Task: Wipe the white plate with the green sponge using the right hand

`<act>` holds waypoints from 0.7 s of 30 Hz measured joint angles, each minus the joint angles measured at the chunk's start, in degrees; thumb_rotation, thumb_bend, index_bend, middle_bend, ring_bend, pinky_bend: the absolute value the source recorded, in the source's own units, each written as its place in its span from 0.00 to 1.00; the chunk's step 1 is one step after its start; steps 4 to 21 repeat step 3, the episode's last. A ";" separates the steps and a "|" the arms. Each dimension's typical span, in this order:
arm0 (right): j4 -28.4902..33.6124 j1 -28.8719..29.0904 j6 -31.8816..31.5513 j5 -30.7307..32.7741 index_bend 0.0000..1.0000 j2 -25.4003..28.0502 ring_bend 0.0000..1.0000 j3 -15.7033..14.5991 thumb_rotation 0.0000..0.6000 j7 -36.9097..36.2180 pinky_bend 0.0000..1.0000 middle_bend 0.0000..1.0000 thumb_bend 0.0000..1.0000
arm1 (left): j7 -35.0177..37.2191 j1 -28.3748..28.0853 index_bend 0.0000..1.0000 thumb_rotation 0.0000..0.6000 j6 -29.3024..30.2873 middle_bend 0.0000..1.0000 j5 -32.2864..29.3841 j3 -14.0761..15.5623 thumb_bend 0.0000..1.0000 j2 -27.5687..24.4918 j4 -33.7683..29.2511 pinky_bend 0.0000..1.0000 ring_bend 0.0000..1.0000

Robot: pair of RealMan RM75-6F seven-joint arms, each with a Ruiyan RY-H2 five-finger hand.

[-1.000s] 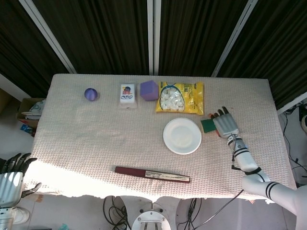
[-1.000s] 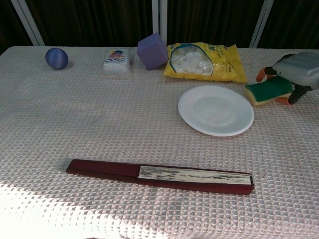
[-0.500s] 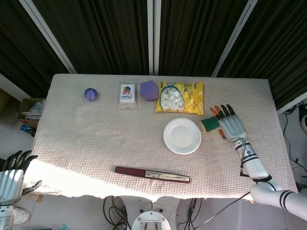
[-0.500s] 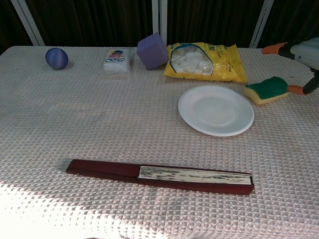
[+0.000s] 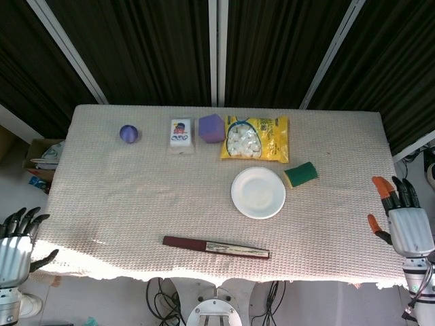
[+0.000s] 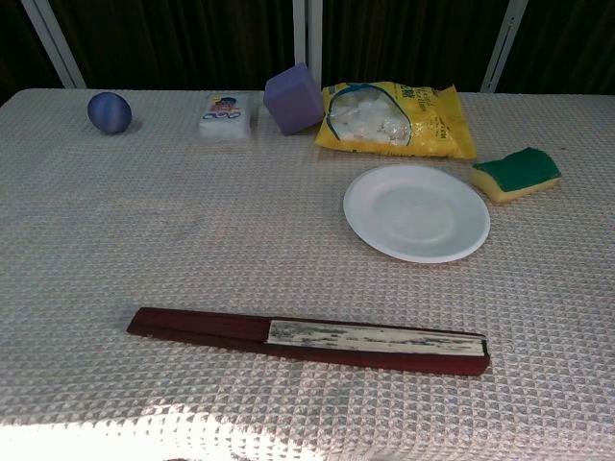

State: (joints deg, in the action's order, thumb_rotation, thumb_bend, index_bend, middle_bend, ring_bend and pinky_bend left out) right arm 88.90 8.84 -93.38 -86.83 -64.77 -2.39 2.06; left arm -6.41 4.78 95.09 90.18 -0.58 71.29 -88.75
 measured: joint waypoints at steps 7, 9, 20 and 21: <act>-0.16 -2.34 -1.21 -1.37 0.00 0.86 0.00 -1.48 1.00 -2.62 0.00 0.12 0.29 | -0.63 0.07 0.25 1.00 0.11 0.15 0.24 0.18 0.03 -0.23 -0.69 0.13 0.09; -0.16 -2.34 -1.21 -1.37 0.00 0.86 0.00 -1.48 1.00 -2.62 0.00 0.12 0.29 | -0.63 0.07 0.25 1.00 0.11 0.15 0.24 0.18 0.03 -0.23 -0.69 0.13 0.09; -0.16 -2.34 -1.21 -1.37 0.00 0.86 0.00 -1.48 1.00 -2.62 0.00 0.12 0.29 | -0.63 0.07 0.25 1.00 0.11 0.15 0.24 0.18 0.03 -0.23 -0.69 0.13 0.09; -0.16 -2.34 -1.21 -1.37 0.00 0.86 0.00 -1.48 1.00 -2.62 0.00 0.12 0.29 | -0.63 0.07 0.25 1.00 0.11 0.15 0.24 0.18 0.03 -0.23 -0.69 0.13 0.09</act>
